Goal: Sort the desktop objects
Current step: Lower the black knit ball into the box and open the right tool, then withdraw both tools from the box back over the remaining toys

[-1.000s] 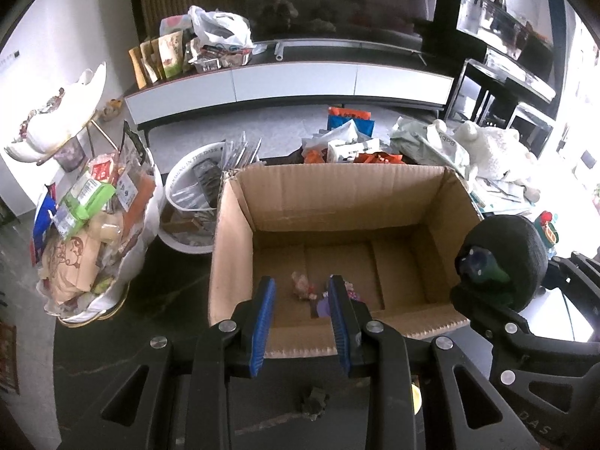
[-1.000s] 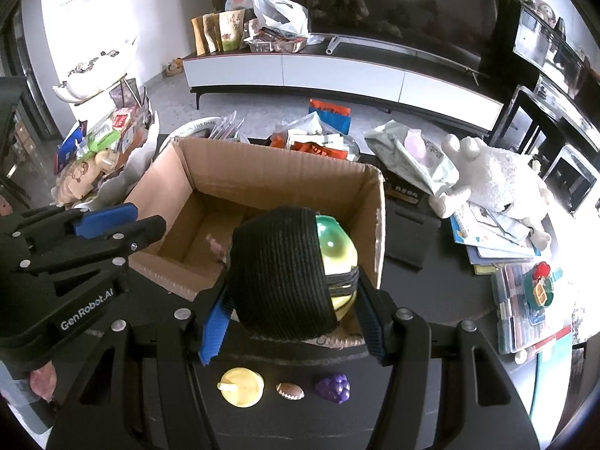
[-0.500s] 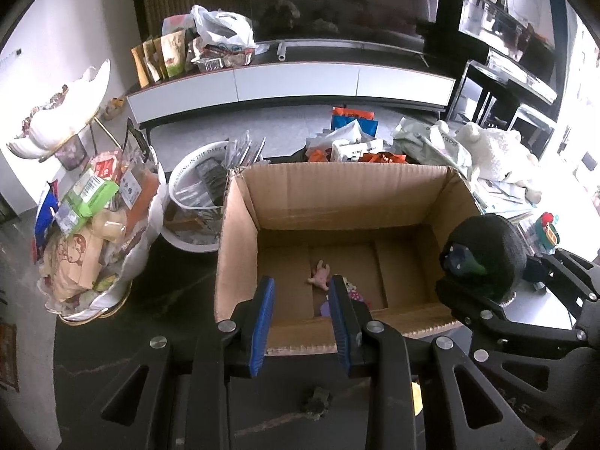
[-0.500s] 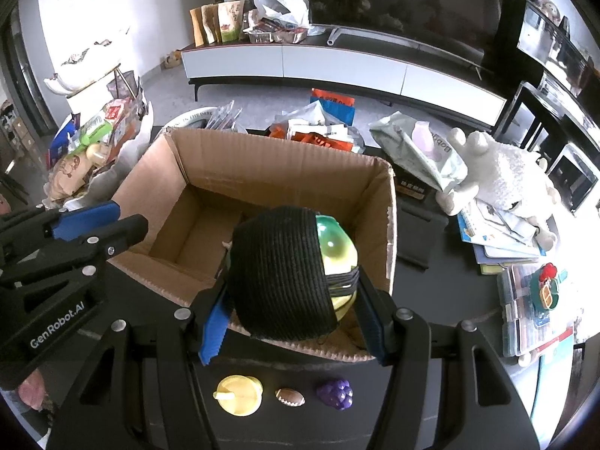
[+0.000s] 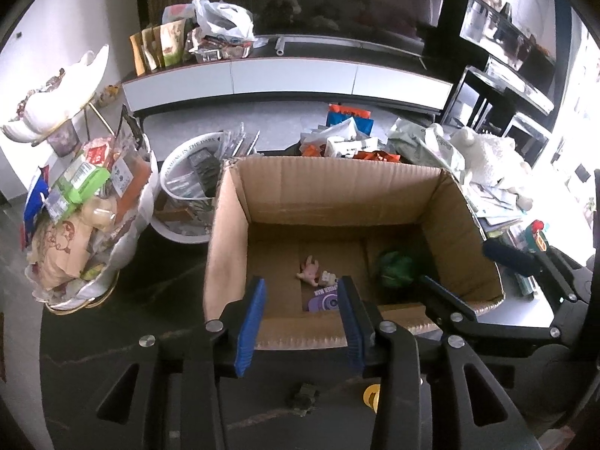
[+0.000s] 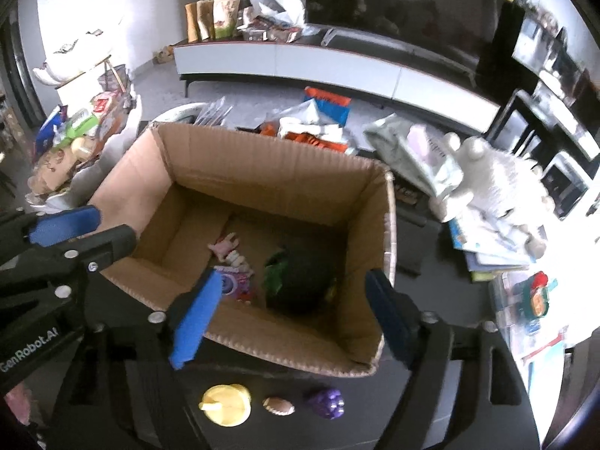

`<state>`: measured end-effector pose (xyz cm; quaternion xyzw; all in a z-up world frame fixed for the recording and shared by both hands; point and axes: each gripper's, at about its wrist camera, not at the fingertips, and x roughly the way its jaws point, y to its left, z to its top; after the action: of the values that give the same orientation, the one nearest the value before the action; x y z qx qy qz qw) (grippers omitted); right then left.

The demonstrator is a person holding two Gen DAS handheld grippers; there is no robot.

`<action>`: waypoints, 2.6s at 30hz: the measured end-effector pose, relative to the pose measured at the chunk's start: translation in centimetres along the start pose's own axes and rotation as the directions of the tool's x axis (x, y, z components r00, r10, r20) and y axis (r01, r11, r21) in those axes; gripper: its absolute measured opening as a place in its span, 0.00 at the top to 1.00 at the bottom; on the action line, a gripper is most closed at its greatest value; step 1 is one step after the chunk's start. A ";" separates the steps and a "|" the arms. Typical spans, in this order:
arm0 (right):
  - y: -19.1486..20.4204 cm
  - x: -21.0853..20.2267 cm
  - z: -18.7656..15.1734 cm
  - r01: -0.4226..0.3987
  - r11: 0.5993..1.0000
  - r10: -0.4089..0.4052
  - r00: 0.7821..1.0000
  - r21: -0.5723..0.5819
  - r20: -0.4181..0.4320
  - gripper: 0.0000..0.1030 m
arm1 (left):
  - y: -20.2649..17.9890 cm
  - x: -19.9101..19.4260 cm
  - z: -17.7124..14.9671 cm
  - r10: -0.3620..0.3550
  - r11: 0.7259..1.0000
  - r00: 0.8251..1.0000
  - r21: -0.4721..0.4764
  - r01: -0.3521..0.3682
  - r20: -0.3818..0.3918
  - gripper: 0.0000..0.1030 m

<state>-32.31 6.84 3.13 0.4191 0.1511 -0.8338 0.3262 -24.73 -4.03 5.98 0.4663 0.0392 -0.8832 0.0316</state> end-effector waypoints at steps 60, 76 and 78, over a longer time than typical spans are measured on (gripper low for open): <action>-0.8 -7.8 -14.6 -0.179 0.975 0.178 0.984 0.133 0.023 0.01 | -0.2 -6.0 -13.2 -0.094 0.994 0.995 -0.065 0.093 -0.017 0.06; -0.6 -8.5 -16.4 -0.160 0.978 0.157 0.987 0.135 0.039 0.01 | -1.0 -7.3 -14.5 -0.045 0.999 0.996 0.013 0.044 0.079 0.01; -0.5 -8.6 -16.7 -0.162 0.978 0.158 0.987 0.130 0.043 0.01 | -1.1 -7.4 -14.6 -0.040 0.999 0.995 0.018 0.038 0.089 0.01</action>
<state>-18.87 19.56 -0.09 0.4372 0.0559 -0.8196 0.3659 -8.65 -1.39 3.92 0.4257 0.0398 -0.9039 0.0122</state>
